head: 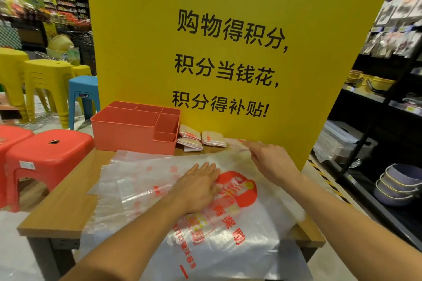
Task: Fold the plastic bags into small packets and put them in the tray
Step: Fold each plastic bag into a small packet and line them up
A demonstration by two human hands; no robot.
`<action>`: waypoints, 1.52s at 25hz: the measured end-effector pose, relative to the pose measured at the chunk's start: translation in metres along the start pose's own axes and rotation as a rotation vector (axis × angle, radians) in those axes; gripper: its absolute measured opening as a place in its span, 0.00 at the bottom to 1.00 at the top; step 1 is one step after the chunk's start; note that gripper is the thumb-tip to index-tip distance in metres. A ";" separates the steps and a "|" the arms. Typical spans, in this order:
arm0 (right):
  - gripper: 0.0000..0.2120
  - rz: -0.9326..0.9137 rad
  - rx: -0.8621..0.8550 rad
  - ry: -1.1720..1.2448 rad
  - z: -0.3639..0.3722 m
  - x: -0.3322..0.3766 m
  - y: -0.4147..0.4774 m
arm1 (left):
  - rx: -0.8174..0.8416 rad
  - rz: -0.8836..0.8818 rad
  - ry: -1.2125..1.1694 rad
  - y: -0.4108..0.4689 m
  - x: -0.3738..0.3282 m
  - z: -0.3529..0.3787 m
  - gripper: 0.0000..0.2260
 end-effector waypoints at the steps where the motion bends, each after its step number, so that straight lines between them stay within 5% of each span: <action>1: 0.21 0.022 -0.040 0.069 -0.004 -0.004 0.010 | 0.003 0.016 -0.002 -0.001 -0.001 0.000 0.28; 7: 0.22 0.164 -0.021 0.075 0.008 -0.025 0.070 | 0.006 0.072 0.012 0.001 0.000 0.002 0.28; 13: 0.17 0.140 0.167 -0.211 0.060 -0.048 0.081 | -0.006 0.124 -0.035 0.000 -0.001 0.001 0.27; 26: 0.16 0.139 0.002 0.204 0.064 -0.102 0.100 | -0.016 0.123 -0.054 -0.003 -0.005 -0.004 0.27; 29: 0.16 0.138 0.000 0.099 0.067 -0.099 0.098 | -0.018 0.122 -0.048 -0.004 -0.006 -0.005 0.28; 34: 0.22 -0.026 0.222 -0.113 0.098 -0.098 0.091 | -0.019 0.118 -0.042 -0.005 -0.006 -0.004 0.28; 38: 0.24 0.032 0.456 -0.001 0.118 -0.110 0.089 | -0.028 0.112 -0.041 -0.005 -0.006 -0.005 0.28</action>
Point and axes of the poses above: each hand's wrist, its own y-axis towards the middle knuckle, its own z-axis out of the palm, x = y × z, the point moved 10 cm from there along y, towards the middle knuckle, and after that the axes turned 3 degrees about x, right-handed, at the moved point
